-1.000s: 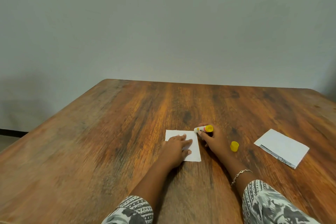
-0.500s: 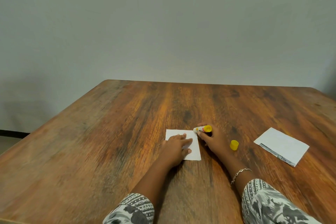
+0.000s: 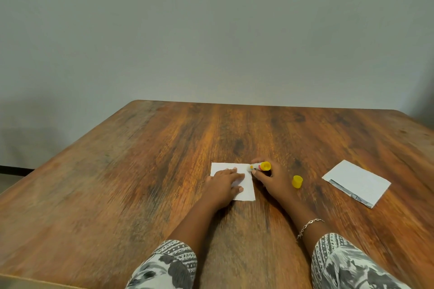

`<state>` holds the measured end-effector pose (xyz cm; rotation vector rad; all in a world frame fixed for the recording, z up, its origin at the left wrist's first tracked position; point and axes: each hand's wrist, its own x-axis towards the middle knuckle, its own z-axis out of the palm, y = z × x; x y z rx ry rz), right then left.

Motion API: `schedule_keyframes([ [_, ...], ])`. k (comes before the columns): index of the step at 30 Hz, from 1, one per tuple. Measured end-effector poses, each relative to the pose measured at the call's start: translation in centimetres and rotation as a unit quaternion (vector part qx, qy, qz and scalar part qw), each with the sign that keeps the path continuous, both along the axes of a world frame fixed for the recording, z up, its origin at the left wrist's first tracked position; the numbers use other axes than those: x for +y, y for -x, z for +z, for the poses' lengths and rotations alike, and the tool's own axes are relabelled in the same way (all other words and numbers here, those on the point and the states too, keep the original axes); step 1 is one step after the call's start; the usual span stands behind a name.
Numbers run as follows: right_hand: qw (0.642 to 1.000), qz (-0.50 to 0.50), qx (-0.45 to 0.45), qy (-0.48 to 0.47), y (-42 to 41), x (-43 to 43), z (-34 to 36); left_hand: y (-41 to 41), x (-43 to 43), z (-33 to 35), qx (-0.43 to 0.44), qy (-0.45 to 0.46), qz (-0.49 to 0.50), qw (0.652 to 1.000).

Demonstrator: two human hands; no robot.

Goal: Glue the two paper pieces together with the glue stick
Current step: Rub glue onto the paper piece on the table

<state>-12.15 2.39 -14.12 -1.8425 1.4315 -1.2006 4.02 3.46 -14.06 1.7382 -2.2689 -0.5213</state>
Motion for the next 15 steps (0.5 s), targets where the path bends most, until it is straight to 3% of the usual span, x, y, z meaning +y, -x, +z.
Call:
schedule_keyframes([
  [15,0.999,0.036,-0.032,-0.006,0.5,1.9,-0.4,-0.1,-0.3,-0.5,0.005,0.01,0.001,1.0],
])
